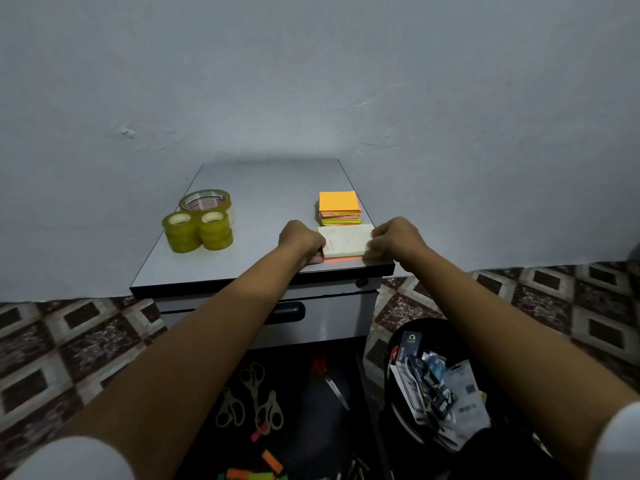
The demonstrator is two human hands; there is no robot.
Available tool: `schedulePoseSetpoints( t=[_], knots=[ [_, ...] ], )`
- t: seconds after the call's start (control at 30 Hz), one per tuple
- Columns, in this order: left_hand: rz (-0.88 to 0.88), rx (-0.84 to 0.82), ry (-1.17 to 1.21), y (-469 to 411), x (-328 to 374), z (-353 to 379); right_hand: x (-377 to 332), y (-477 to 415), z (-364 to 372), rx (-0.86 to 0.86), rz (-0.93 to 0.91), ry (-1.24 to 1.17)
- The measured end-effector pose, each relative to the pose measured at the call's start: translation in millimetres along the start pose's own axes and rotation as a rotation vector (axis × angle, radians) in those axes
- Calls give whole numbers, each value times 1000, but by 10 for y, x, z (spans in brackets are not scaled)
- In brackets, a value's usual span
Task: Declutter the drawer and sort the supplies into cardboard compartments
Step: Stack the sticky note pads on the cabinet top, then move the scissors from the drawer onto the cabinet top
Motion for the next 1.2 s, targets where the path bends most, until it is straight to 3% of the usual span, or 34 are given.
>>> schedulePoseSetpoints(
  t=[0.37,0.57,0.77,1.03,1.2],
  knots=[
    [55,-9,-8,-22,6,-117,2,30,11,24,-52,-11],
    [355,-43,-75,450,-150,-507,30,592,-13,101,-294,26],
    [469,-40,-153,775,-960,-899,404,1376,545,-131,-323,-13],
    [124,-93,-433,701,-2433,-1076,958,2028,1626,-562,-61,41],
    [-16,-52,-488,563,-2891,-1101,1139,2105,2146,-642,64,73]
  ],
)
Point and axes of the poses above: each hand's wrist, its own y-axis away from the middle knuckle, its own z-axis out of the palm, x = y × z, the point moved 3 cm from there along -y, towards the middle knuckle, and after that the axes turned 10 degrees about x, right-handed, at the moved point
